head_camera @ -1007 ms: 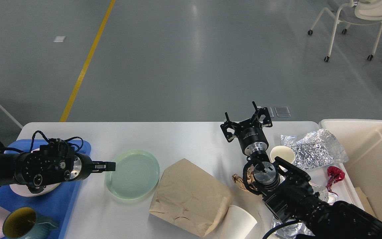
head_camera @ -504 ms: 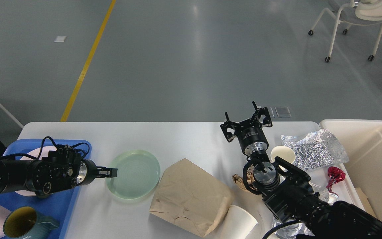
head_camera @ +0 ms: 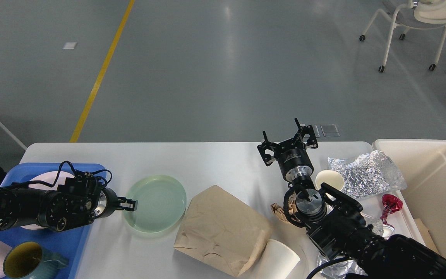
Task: Tidy desktop
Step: 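Grip the edge of the pale green plate with the left gripper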
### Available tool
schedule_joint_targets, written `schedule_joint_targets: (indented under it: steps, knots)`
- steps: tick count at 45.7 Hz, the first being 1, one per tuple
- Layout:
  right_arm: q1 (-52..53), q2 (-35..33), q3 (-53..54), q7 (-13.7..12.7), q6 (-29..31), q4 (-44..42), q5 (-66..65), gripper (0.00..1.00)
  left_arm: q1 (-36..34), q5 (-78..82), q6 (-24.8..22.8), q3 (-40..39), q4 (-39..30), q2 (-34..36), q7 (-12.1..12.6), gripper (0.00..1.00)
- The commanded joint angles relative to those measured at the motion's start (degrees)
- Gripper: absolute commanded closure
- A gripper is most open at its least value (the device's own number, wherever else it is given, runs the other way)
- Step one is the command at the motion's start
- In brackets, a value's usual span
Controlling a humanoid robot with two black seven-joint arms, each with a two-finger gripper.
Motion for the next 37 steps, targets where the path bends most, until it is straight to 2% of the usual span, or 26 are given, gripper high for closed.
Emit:
schedule_joint_targets:
  steps: [1,3,9,21,24,37]
  knots:
    - [0.0,0.0,0.0,0.0,0.0,0.0,0.0,0.00,0.4,0.8,0.1,-0.2,0.1,-0.1,0.2,0.52]
    - [0.0,0.0,0.0,0.0,0.0,0.0,0.0,0.00,0.5,0.8,0.1,-0.1,0.2,-0.1,0.2,0.58]
    - [0.0,0.0,0.0,0.1,0.0,0.0,0.0,0.00,0.9,0.8,0.0,-0.1,0.9,-0.1,0.2,0.71]
    - [0.0,0.0,0.0,0.0,0.0,0.0,0.0,0.00,1.2,1.9,0.0,-0.2,1.1,0.0,0.3,0.89]
    - [0.0,0.0,0.0,0.0,0.0,0.0,0.0,0.00,1.2,2.0,0.0,-0.2,1.1,0.0,0.4,0.98]
    - [0.0,0.0,0.0,0.0,0.0,0.0,0.0,0.00,0.3,1.9,-1.8,-3.0,0.1,0.5,-0.6,1.00]
